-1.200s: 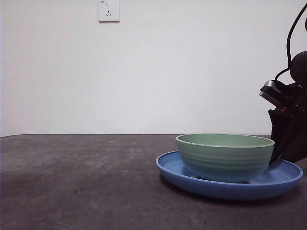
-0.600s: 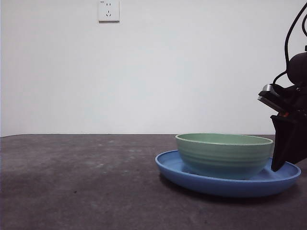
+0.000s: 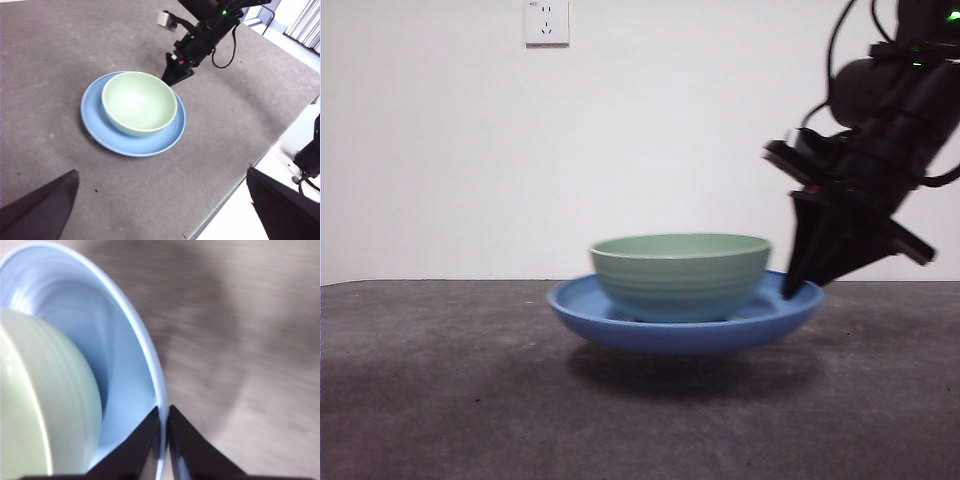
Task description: Place the green bowl on the blue plate
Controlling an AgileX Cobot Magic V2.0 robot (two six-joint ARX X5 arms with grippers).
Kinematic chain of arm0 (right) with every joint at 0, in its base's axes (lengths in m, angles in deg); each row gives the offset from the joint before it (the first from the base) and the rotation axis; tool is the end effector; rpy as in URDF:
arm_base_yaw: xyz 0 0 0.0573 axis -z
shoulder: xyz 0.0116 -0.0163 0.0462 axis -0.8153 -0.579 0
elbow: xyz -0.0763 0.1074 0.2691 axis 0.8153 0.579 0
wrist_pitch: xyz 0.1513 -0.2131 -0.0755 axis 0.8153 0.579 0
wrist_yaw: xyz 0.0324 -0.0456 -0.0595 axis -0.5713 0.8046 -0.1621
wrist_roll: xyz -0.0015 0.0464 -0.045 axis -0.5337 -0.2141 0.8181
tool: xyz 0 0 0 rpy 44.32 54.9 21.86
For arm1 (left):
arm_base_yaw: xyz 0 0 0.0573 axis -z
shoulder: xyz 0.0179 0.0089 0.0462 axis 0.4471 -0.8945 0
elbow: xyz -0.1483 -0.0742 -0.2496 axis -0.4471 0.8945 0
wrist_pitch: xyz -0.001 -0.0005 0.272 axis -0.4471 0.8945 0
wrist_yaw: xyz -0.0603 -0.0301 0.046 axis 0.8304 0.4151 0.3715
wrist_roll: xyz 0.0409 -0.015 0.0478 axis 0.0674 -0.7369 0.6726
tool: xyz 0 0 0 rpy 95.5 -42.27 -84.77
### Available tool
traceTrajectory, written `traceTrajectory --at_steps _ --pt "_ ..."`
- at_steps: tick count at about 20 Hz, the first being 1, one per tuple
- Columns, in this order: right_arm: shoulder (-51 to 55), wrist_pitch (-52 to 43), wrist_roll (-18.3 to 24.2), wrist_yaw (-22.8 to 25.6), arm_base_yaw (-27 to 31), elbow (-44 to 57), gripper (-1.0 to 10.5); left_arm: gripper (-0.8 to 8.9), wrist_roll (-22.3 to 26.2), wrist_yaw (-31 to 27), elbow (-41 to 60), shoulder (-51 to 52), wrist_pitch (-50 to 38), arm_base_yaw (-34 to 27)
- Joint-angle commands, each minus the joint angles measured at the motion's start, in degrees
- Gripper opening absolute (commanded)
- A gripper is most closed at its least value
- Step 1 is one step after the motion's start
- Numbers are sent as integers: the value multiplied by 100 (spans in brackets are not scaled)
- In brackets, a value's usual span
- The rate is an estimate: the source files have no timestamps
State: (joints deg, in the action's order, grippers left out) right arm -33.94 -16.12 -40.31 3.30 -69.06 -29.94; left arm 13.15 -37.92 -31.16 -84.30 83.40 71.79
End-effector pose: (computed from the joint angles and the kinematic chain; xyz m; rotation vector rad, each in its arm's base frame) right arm 0.3386 0.1114 0.2069 0.3329 1.2783 0.5726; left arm 0.0497 -0.0566 0.3603 -0.0335 0.5045 -0.8268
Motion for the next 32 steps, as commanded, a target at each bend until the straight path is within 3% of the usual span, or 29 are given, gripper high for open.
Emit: traceTrajectory --at_steps 1,5,17,20,27,29,32 --pt "-103 -293 -450 -74 -302 -116 10 625 48 -33 -63 -13 -90 48" --pt "-105 -734 -809 81 -713 -116 10 625 46 -33 -63 -13 -109 48" --pt "-813 -870 -739 177 -933 -116 28 625 46 -33 -63 -13 -105 48" --pt "-796 -944 -686 184 -933 -120 172 625 46 -33 -63 -13 -107 48" --pt "-24 -361 -385 269 -522 -573 256 625 46 -33 -63 -13 -107 48" --pt "426 162 -173 269 -334 -761 357 625 46 -33 -63 -13 -107 48" --pt "1290 1043 470 271 -181 -791 561 625 46 -33 -63 -13 -107 48"
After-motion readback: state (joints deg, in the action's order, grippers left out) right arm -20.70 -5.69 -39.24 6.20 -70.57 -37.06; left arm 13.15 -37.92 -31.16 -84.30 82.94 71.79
